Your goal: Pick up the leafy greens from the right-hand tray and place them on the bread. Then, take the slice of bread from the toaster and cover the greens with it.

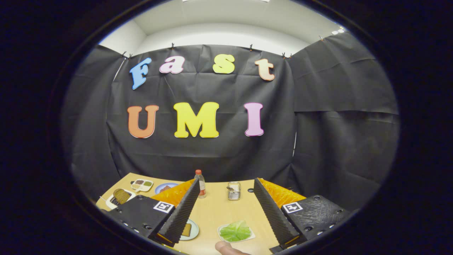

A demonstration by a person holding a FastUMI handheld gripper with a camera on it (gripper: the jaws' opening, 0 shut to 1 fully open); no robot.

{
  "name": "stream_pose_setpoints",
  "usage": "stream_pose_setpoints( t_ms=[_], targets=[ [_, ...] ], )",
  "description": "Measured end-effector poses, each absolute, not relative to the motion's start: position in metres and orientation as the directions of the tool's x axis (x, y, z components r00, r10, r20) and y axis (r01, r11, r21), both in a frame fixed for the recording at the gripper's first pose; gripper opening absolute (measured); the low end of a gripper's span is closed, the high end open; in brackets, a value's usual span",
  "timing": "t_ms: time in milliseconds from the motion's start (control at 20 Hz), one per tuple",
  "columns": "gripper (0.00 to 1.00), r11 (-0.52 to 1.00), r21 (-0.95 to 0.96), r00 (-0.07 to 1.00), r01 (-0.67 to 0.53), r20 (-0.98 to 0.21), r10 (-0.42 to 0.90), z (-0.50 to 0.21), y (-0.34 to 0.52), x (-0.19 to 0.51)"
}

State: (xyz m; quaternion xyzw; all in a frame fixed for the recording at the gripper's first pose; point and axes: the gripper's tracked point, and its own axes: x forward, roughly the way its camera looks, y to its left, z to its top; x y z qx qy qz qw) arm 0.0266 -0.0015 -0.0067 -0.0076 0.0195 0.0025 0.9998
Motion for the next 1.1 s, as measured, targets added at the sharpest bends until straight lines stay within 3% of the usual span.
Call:
stream_pose_setpoints(
  t_ms=[500,1100],
  targets=[
    [0.96,0.98,-0.037,0.969,-0.196,-0.161,0.188,-0.089,-0.01,0.083],
    [0.96,0.965,-0.008,0.801,-0.263,-0.56,0.213,-0.295,-0.067,0.182]
  ],
)
